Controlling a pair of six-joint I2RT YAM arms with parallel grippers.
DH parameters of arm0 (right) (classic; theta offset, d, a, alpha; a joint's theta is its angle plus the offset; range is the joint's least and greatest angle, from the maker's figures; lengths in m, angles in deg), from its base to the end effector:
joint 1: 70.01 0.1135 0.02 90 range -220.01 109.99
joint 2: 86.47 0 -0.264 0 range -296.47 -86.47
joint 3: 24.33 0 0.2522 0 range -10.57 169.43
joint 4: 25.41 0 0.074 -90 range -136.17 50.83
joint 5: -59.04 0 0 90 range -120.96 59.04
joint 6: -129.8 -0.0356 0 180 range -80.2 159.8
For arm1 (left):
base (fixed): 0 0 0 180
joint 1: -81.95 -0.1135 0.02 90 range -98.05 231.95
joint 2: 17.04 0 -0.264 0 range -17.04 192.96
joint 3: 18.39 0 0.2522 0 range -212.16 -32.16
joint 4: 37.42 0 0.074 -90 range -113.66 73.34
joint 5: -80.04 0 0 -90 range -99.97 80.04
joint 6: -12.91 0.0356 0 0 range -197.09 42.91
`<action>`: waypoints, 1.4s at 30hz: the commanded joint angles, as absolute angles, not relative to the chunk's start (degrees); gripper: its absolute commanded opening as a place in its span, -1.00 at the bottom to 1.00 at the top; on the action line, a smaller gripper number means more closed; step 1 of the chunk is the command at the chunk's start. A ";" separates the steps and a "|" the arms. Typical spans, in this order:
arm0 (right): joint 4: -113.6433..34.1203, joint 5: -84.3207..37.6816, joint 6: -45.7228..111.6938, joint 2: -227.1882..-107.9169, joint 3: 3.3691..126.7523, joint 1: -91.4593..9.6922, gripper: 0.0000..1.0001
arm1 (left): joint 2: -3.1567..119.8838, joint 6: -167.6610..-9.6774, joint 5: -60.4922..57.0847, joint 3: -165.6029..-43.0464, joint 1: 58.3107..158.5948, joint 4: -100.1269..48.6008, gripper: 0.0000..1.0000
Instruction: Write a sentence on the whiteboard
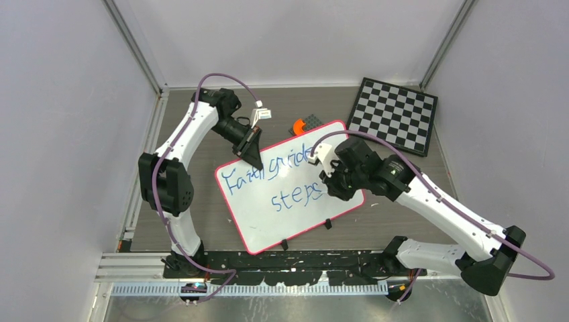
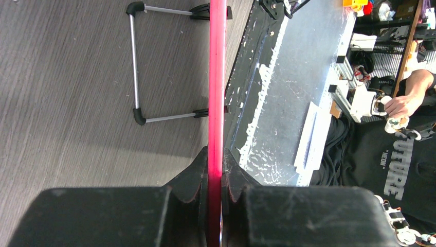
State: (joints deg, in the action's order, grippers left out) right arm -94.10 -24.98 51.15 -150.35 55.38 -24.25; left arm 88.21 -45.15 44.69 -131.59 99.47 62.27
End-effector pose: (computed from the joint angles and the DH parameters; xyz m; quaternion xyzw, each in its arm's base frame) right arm 0.1456 0.1548 0.3321 -0.4671 0.8236 0.1413 0.2892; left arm 0.3120 -0.1289 0.3085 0.3653 0.8098 -0.4570 0.0442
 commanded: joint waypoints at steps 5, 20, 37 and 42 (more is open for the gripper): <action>-94.29 -34.37 52.51 -150.84 53.50 -24.62 -1.00 | 89.47 -43.42 39.43 -132.13 99.97 61.23 -1.00; -91.57 -37.38 52.84 -154.23 53.02 -24.81 -1.00 | 89.22 -44.06 39.26 -131.88 100.13 60.71 -1.00; -96.72 -21.91 51.36 -150.76 65.10 -25.22 -0.99 | 89.90 -48.59 37.78 -145.03 99.75 62.86 0.11; -94.98 -18.41 48.23 -153.47 70.71 -28.89 -1.00 | 89.71 -51.88 41.69 -154.98 93.12 64.05 0.37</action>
